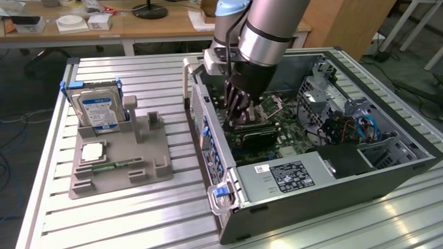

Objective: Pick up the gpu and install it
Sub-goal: 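Press down on the gpu until it lock into place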

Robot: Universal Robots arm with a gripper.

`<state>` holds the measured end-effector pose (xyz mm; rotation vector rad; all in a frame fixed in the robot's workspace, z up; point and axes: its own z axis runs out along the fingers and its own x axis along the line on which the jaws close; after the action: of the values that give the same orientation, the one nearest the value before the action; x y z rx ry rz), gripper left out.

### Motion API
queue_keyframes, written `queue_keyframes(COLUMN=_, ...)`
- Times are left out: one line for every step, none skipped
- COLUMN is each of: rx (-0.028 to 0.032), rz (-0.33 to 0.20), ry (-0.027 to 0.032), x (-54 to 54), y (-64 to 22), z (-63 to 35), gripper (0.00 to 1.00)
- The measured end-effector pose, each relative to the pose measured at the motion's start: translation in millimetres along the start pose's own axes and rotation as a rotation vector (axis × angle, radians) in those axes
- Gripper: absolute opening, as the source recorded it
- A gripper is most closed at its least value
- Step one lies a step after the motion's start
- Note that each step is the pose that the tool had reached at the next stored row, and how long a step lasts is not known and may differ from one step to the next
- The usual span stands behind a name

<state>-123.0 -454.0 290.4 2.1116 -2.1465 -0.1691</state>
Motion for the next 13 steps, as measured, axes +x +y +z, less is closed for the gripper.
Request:
queue_keyframes(rx=-0.0009, rz=0.0, ry=-0.0001, x=-0.2, y=-0.8, z=-0.3, gripper=0.1)
queue_keyframes(rx=-0.0046, rz=0.0, ry=-0.0001, x=-0.4, y=-1.5, z=-0.4, gripper=0.1)
queue_keyframes(rx=-0.0107, rz=0.0, ry=0.0, x=-0.4, y=-2.0, z=-0.6, gripper=0.1)
queue_keyframes(rx=-0.0223, rz=0.0, ry=-0.0001, x=-0.4, y=-2.3, z=-0.6, gripper=0.1)
queue_keyframes(rx=-0.0382, rz=0.0, ry=0.0002, x=-0.4, y=-2.5, z=-0.5, gripper=0.1)
queue_keyframes(rx=-0.0562, rz=0.0, ry=0.0004, x=-0.4, y=-2.6, z=-0.5, gripper=0.1)
queue_keyframes(rx=-0.0714, rz=0.0, ry=0.0007, x=-0.4, y=-3.0, z=-0.4, gripper=0.1)
queue_keyframes(rx=-0.0817, rz=0.0, ry=0.0009, x=-0.5, y=-3.5, z=-0.5, gripper=0.1)
queue_keyframes(rx=-0.0878, rz=0.0, ry=0.0011, x=-0.5, y=-4.2, z=-0.7, gripper=0.1)
queue_keyframes(rx=-0.0912, rz=0.0, ry=0.0011, x=-0.6, y=-5.2, z=-0.8, gripper=0.1)
queue_keyframes(rx=-0.0947, rz=0.0, ry=0.0011, x=-0.8, y=-6.7, z=-1.0, gripper=0.1)
queue_keyframes(rx=-0.0984, rz=0.0, ry=0.0012, x=-1.1, y=-8.1, z=-1.3, gripper=0.1)
queue_keyframes(rx=-0.1029, rz=0.0, ry=0.0012, x=-1.6, y=-9.4, z=-1.5, gripper=0.1)
